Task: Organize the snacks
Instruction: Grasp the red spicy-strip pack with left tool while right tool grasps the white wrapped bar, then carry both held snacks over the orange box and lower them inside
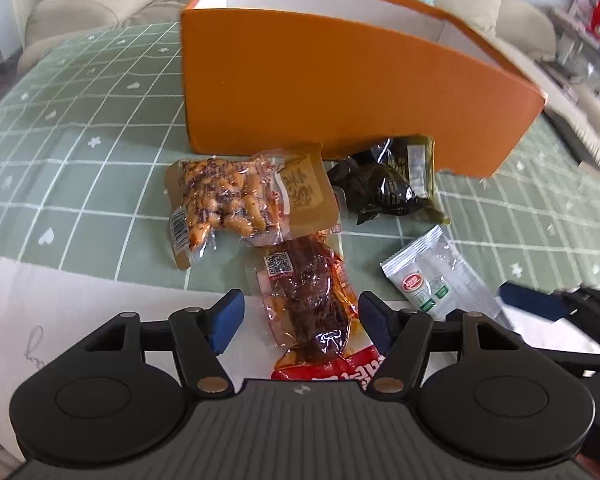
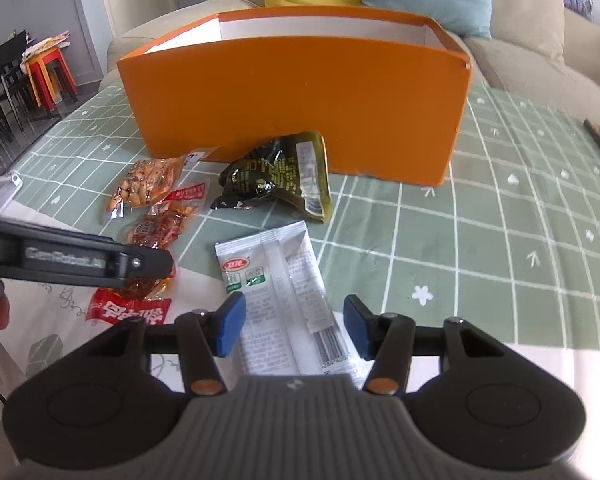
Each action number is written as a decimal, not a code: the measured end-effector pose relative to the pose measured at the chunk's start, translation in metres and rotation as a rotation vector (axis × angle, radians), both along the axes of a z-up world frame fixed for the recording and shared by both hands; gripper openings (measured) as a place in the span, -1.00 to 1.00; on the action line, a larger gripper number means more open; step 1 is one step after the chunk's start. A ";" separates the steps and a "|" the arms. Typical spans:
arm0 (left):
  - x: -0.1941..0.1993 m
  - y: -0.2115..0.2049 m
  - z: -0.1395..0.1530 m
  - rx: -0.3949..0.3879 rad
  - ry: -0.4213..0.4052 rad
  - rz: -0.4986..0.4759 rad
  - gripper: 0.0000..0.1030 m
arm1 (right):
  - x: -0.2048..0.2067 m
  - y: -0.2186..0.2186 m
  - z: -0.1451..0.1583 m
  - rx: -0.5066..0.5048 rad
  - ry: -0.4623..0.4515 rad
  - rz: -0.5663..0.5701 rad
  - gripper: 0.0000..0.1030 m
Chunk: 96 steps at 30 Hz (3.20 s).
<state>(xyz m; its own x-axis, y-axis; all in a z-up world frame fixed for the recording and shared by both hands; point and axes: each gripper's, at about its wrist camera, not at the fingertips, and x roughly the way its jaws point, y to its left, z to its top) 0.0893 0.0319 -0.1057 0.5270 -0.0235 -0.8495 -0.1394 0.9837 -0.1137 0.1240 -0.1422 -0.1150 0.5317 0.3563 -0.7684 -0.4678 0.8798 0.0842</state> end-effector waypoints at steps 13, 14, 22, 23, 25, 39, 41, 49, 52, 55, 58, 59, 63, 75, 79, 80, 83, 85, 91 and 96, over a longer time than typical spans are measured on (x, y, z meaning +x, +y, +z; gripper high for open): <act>0.008 -0.012 -0.004 0.085 -0.030 -0.064 0.25 | 0.001 0.006 -0.010 -0.028 0.014 0.043 0.39; 0.007 -0.011 -0.004 0.080 -0.031 -0.076 0.23 | 0.000 0.007 -0.010 -0.037 0.006 0.046 0.33; -0.006 0.003 0.002 0.034 0.027 -0.241 0.11 | -0.005 0.011 -0.007 -0.055 -0.008 0.070 -0.02; -0.008 0.003 0.003 0.032 0.045 -0.267 0.11 | -0.005 0.010 -0.006 -0.052 -0.002 0.069 -0.03; -0.010 0.006 0.004 0.025 0.072 -0.278 0.12 | -0.006 0.010 -0.005 -0.049 0.010 0.070 -0.03; -0.008 -0.005 -0.001 0.077 0.039 -0.172 0.52 | -0.022 0.014 -0.006 -0.068 -0.002 0.096 0.03; -0.008 -0.008 -0.002 0.111 0.028 -0.184 0.43 | -0.023 0.013 -0.006 -0.066 -0.006 0.098 0.03; -0.012 -0.007 -0.001 0.110 -0.001 -0.177 0.24 | -0.021 0.011 -0.003 -0.049 0.030 0.070 -0.04; -0.016 -0.007 0.000 0.105 -0.001 -0.172 0.15 | -0.022 0.009 -0.002 -0.036 0.041 0.065 -0.08; -0.020 -0.004 0.002 0.084 0.006 -0.154 0.10 | -0.024 0.007 0.000 -0.017 0.056 0.059 -0.10; -0.023 0.000 0.007 0.058 -0.004 -0.136 0.06 | -0.024 0.005 0.004 0.003 0.057 0.058 -0.10; -0.024 0.001 0.009 0.058 -0.013 -0.136 0.06 | -0.025 0.005 0.006 0.006 0.053 0.058 -0.10; -0.028 0.004 0.020 0.041 -0.036 -0.125 0.06 | -0.024 0.003 0.014 0.019 0.046 0.043 -0.10; -0.017 0.014 0.073 0.037 -0.120 -0.106 0.06 | -0.015 0.004 0.064 0.069 -0.080 0.034 -0.10; 0.000 0.017 0.096 0.055 -0.172 -0.115 0.06 | -0.001 0.009 0.085 0.065 -0.143 0.043 -0.11; 0.005 0.019 0.101 0.053 -0.183 -0.113 0.06 | 0.004 0.010 0.091 0.064 -0.159 0.043 -0.11; 0.020 0.022 0.118 0.067 -0.219 -0.111 0.06 | 0.020 0.014 0.107 0.067 -0.203 0.044 -0.11; 0.030 0.022 0.127 0.080 -0.240 -0.113 0.06 | 0.030 0.015 0.118 0.078 -0.223 0.042 -0.11; 0.060 0.023 0.148 0.104 -0.282 -0.126 0.06 | 0.065 0.019 0.144 0.103 -0.264 0.034 -0.11; 0.083 0.025 0.155 0.108 -0.303 -0.143 0.06 | 0.095 0.025 0.157 0.113 -0.280 0.030 -0.11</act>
<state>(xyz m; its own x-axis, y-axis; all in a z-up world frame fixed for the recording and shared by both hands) 0.1727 0.0574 0.0495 0.7537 -0.0338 -0.6564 0.0250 0.9994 -0.0227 0.2195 -0.1168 0.0415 0.7052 0.4502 -0.5477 -0.5125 0.8575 0.0451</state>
